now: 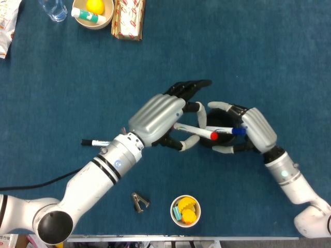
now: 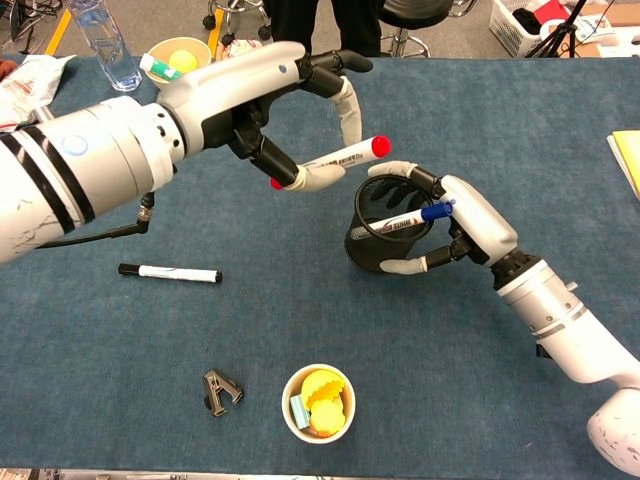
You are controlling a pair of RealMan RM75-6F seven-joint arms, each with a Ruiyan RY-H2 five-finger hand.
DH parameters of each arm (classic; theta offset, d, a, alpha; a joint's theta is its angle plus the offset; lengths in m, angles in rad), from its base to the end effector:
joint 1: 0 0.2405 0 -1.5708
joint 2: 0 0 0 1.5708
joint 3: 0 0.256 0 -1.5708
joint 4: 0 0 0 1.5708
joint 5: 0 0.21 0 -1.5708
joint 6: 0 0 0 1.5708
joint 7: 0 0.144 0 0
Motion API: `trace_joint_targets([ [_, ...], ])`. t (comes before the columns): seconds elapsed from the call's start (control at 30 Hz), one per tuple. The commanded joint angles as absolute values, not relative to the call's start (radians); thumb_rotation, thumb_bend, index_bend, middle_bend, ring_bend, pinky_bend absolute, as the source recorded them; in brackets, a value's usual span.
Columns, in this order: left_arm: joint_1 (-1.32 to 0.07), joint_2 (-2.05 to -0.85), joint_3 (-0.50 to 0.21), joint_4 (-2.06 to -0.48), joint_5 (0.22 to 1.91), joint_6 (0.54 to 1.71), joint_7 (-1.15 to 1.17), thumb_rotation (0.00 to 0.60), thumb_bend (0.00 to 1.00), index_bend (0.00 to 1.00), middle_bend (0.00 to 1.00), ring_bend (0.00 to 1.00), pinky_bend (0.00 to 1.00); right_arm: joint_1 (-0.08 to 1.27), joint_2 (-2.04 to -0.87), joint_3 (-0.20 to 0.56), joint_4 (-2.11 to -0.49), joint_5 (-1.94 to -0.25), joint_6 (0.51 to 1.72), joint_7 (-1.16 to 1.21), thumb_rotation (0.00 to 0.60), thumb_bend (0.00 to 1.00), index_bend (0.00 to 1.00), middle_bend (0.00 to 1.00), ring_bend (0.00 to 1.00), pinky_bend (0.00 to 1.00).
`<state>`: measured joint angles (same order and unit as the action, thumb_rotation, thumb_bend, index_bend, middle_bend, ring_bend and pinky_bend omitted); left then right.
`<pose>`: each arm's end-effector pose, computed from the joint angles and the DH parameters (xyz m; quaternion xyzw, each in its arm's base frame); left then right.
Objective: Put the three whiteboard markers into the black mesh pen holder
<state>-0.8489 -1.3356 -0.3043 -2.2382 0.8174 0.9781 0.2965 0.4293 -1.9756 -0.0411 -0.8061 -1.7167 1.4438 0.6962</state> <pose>-0.0021 0.2545 0.0400 -0.6940 -0.5339 -0.4550 0.1621 -0.2116 -0.2441 -0.0865 0.6011 -0.4918 0.5924 0.2143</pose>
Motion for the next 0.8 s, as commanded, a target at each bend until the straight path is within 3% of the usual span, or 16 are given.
trace_joint_targets([
  [0.03,-0.864,-1.329,-0.319,-2.247,0.795,0.962,0.26,0.6,0.35,0.67,0.05,0.0,0.01,0.439,-1.983,-0.042,-0.8,-1.72,1.437,0.699,0.6,0.0,0.43,0.52,0.44,0.49],
  [0.27,-0.882,-1.317,-0.343,-2.256,0.768,0.926,0.165,0.6,0.35,0.67,0.05,0.0,0.01,0.463,-2.003,-0.04,-0.786,-1.723,1.425,0.708,0.6,0.0,0.43,0.52,0.44,0.49],
  [0.8,-0.933,-1.404,-0.311,-2.126,0.753,0.862,0.046,0.6,0.35,0.68,0.05,0.0,0.01,0.5,-2.048,-0.045,-0.771,-1.728,1.409,0.717,0.6,0.0,0.43,0.52,0.44,0.49],
])
